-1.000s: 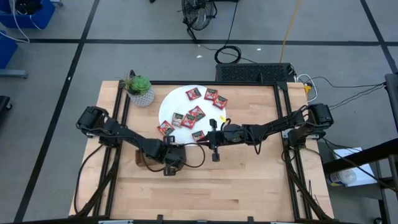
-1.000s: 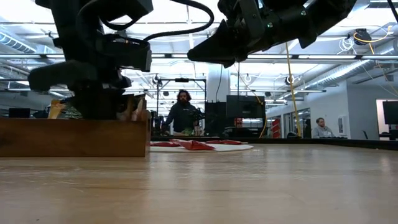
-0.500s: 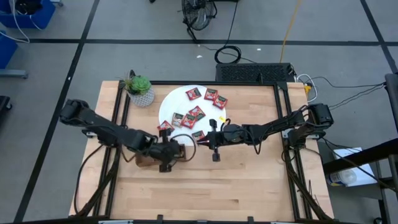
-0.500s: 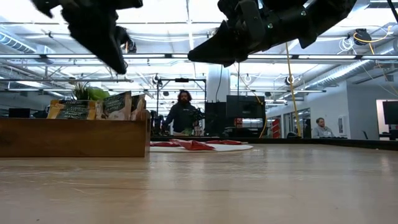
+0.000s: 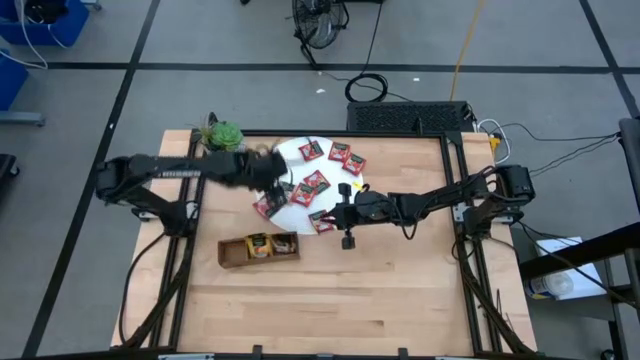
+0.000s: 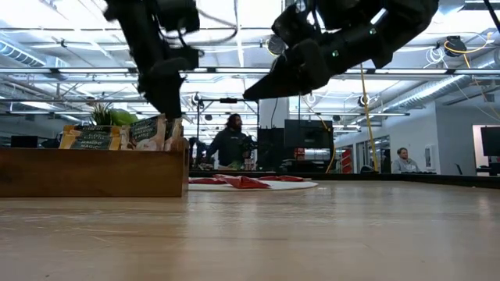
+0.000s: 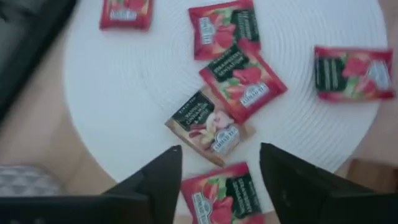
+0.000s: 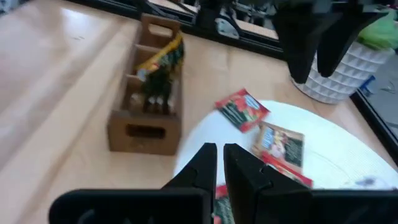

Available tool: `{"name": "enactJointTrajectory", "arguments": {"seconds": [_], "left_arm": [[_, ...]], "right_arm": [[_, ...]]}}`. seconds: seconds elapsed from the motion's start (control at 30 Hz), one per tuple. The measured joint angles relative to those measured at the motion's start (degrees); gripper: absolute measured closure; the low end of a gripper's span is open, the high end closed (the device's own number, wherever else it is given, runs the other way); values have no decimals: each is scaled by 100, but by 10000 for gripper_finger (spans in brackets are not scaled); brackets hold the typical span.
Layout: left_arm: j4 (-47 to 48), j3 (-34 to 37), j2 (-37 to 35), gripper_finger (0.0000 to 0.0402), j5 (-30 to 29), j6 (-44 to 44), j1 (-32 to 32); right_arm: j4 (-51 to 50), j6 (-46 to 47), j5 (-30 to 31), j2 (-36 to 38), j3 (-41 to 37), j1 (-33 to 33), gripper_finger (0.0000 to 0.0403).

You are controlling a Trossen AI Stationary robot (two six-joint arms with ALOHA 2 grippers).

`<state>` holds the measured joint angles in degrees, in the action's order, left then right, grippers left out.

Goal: Pick & Place Tea
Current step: Put the brown tea bag into the right section of the wooden organizer

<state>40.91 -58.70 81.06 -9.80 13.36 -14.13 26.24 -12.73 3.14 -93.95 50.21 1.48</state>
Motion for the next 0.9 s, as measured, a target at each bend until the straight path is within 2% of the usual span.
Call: {"name": "enactJointTrajectory", "arguments": {"seconds": [0.17, 0.23, 0.43, 0.67, 0.9], "left_arm": [[-362, 0, 271, 149, 1964, -231, -1272], [-468, 0, 436, 145, 2428, -212, -1558], [-324, 0, 1017, 144, 2403, -6, -1867], [-157, 2, 1740, 144, 2181, 31, -1880], [-387, 2, 2059, 144, 2285, -25, -1880]], "right_arm": [[2, -18, 2, 0, -109, -258, 385], [2, -18, 0, 0, -160, -332, 385], [129, -44, -21, 0, -313, -444, 385], [267, -44, -21, 0, -386, -453, 385], [267, -44, -22, 0, -386, -450, 385]]}}
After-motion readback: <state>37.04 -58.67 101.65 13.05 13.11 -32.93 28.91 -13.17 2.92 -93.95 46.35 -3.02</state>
